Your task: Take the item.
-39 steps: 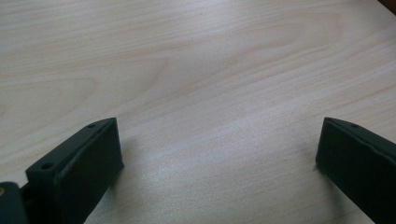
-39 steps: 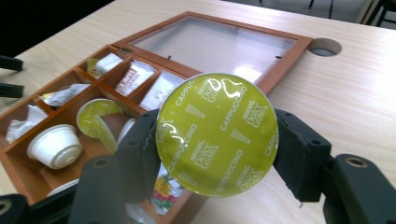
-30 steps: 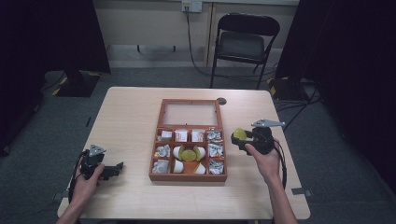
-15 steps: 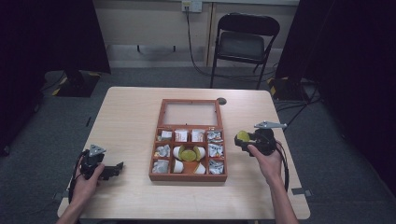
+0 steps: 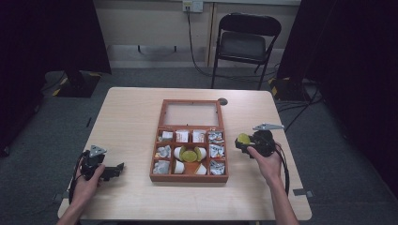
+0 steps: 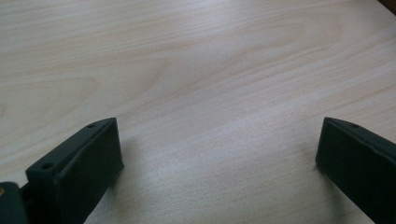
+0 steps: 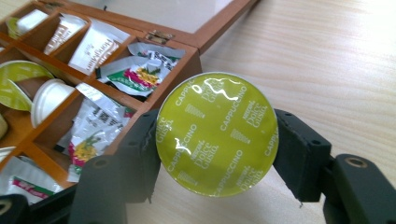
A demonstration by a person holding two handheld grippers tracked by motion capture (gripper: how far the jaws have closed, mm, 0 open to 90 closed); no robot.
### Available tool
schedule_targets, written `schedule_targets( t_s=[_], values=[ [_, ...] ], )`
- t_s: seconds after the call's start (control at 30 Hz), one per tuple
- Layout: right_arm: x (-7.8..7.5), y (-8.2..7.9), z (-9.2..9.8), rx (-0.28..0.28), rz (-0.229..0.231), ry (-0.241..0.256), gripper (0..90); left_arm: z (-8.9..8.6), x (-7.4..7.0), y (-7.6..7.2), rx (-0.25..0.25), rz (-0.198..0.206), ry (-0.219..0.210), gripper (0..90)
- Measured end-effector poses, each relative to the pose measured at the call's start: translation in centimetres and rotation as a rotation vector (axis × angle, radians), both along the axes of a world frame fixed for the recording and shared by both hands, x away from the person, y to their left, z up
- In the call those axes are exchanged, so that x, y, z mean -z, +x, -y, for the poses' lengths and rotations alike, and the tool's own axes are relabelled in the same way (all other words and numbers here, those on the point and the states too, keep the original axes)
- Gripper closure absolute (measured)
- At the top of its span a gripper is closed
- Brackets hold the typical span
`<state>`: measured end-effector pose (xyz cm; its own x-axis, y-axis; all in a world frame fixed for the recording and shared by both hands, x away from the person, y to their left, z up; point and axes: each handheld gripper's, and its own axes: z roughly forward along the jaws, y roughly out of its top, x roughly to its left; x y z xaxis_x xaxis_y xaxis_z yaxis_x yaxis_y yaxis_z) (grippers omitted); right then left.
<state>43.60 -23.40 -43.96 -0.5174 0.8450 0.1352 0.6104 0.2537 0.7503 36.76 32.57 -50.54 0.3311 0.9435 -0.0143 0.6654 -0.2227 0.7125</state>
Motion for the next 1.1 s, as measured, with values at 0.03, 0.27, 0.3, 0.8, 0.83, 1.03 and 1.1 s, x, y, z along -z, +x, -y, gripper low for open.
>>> schedule_targets(
  t_s=[0.03, 0.27, 0.3, 0.8, 0.83, 1.03, 1.1],
  values=[
    [0.1, 0.1, 0.0, 0.0, -0.002, -0.003, 37.9, 0.0, 0.0, 0.0, -0.001, 0.0, 0.0, 0.0],
    [1.2, 0.4, 0.1, 0.014, -0.027, -0.021, 37.8, 0.0, 0.0, 0.0, 0.002, 0.0, -0.001, 0.0],
    [1.4, 0.4, 0.2, 0.015, -0.031, -0.024, 37.8, 0.0, 0.0, 0.0, 0.003, 0.0, -0.001, 0.0],
    [3.3, 1.0, 0.1, 0.034, -0.081, -0.069, 37.7, 0.0, 0.0, 0.0, 0.005, -0.004, -0.001, 0.0],
    [3.4, 1.0, 0.1, 0.035, -0.081, -0.074, 37.7, 0.0, 0.0, 0.0, 0.003, 0.0, -0.001, 0.0],
    [3.8, 1.2, 0.0, 0.032, -0.085, -0.09, 37.7, 0.0, 0.0, 0.0, 0.003, 0.0, -0.001, 0.0],
    [3.9, 1.2, -0.1, 0.035, -0.082, -0.095, 37.6, 0.0, 0.0, 0.0, 0.003, -0.001, -0.001, 0.0]
  ],
)
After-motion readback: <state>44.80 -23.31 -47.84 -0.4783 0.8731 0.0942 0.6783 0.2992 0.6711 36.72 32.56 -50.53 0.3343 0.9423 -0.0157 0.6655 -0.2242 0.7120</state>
